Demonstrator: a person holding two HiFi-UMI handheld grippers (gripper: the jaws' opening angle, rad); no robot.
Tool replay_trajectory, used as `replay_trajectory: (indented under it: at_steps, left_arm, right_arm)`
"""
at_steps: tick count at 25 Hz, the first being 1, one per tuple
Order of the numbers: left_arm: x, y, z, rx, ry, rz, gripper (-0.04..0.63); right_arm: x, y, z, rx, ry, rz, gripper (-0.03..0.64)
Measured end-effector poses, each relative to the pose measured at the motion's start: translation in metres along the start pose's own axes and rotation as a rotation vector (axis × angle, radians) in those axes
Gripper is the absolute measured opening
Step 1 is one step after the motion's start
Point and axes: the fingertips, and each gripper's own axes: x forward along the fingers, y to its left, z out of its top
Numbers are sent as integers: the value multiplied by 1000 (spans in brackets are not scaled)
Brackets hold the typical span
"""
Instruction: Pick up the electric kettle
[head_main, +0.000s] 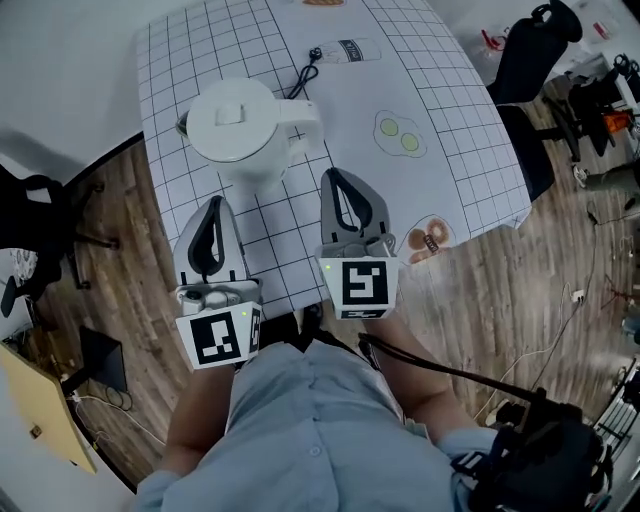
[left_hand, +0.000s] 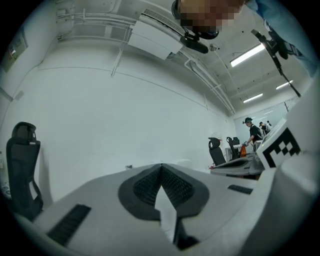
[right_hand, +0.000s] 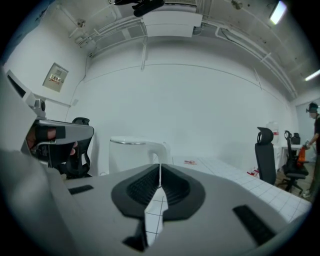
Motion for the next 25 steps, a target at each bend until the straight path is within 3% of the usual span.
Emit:
replay_trajectory:
  at_steps: [2, 3, 5, 9, 17, 25]
  left_arm:
    - [-1, 3, -10, -15, 26, 3, 0]
    - [10, 10, -19, -24, 36, 6, 0]
    - [36, 26, -35, -43, 47, 17, 0]
    - [44, 39, -57, -66, 94, 35, 0]
    - [59, 62, -82, -94, 148, 57, 0]
    - [71, 84, -93, -95, 150, 68, 0]
  right_arm:
    - [3, 0, -12, 21, 25, -8, 11]
    - [17, -2, -19, 24, 39, -15, 39]
    - [51, -7, -32, 20, 62, -31, 164]
    - [73, -8, -50, 8, 101, -57, 236]
    - [106, -12, -70, 8, 152, -93, 250]
    - [137, -28, -68, -20, 128, -165, 249]
